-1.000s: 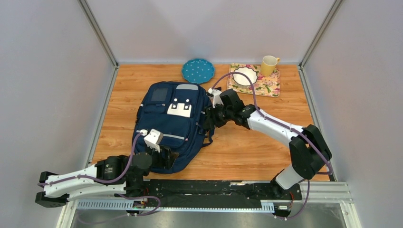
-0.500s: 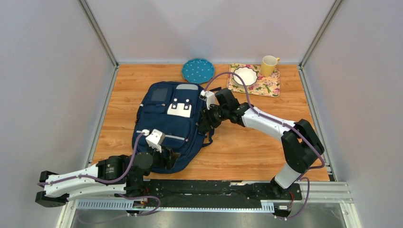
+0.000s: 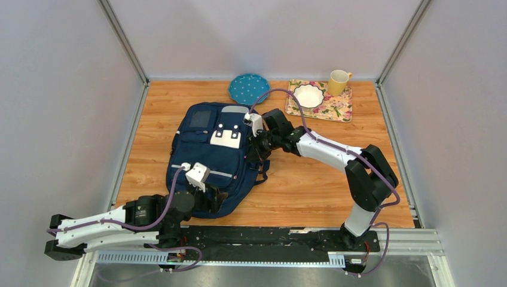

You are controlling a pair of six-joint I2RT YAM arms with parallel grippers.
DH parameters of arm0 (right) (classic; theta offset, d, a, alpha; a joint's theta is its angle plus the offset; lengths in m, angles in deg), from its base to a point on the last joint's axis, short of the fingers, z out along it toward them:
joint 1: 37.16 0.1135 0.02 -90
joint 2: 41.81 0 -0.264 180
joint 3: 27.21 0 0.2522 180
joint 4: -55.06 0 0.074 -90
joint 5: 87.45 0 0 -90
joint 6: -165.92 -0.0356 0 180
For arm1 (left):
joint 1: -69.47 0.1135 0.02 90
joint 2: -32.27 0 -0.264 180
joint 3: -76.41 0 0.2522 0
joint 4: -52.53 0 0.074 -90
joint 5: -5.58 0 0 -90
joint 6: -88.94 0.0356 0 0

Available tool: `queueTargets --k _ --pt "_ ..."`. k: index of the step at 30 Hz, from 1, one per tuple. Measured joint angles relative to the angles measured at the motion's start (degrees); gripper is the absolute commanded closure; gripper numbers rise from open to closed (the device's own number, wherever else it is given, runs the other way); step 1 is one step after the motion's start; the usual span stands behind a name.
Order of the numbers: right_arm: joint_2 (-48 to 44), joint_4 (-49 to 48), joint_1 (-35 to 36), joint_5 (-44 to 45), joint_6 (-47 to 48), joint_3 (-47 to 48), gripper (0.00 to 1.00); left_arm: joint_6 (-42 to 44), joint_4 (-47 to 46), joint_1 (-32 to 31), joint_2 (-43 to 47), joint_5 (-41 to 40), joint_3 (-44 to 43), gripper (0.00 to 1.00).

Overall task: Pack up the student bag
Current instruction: Adjust the student bag at the center of the board.

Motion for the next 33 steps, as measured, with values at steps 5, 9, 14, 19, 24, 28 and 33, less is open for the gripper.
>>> queueTargets --k 5,9,14,19,24,28,33 --pt "0.46 0.50 0.11 0.66 -1.01 0.39 1.00 0.50 0.02 0.02 -1.01 0.17 0.00 0.23" --pt "0.44 1.33 -0.63 4.39 -3.61 1.03 0.81 0.52 0.13 0.02 -1.11 0.11 0.00 0.23" --pt "-2.05 1.16 -7.56 4.72 -10.80 -0.42 0.32 0.57 2.60 0.07 -1.77 -1.22 -1.20 0.21" --pt "-10.49 1.51 -10.75 5.29 -17.00 -5.05 0.18 1.81 5.68 0.07 -3.37 -5.81 -6.67 0.21" --pt "-18.88 -1.73 -6.40 5.55 -25.07 -11.45 0.16 4.37 5.70 0.07 -4.28 -12.22 -10.40 0.20" --pt "-19.12 -4.15 -1.29 8.68 -31.47 -13.27 0.16 5.64 5.73 0.11 -5.25 -19.67 -11.85 0.18" --pt "-14.38 -6.34 4.72 13.64 -36.11 -12.04 0.16 7.80 5.33 0.11 -1.81 -26.93 -14.01 0.18"
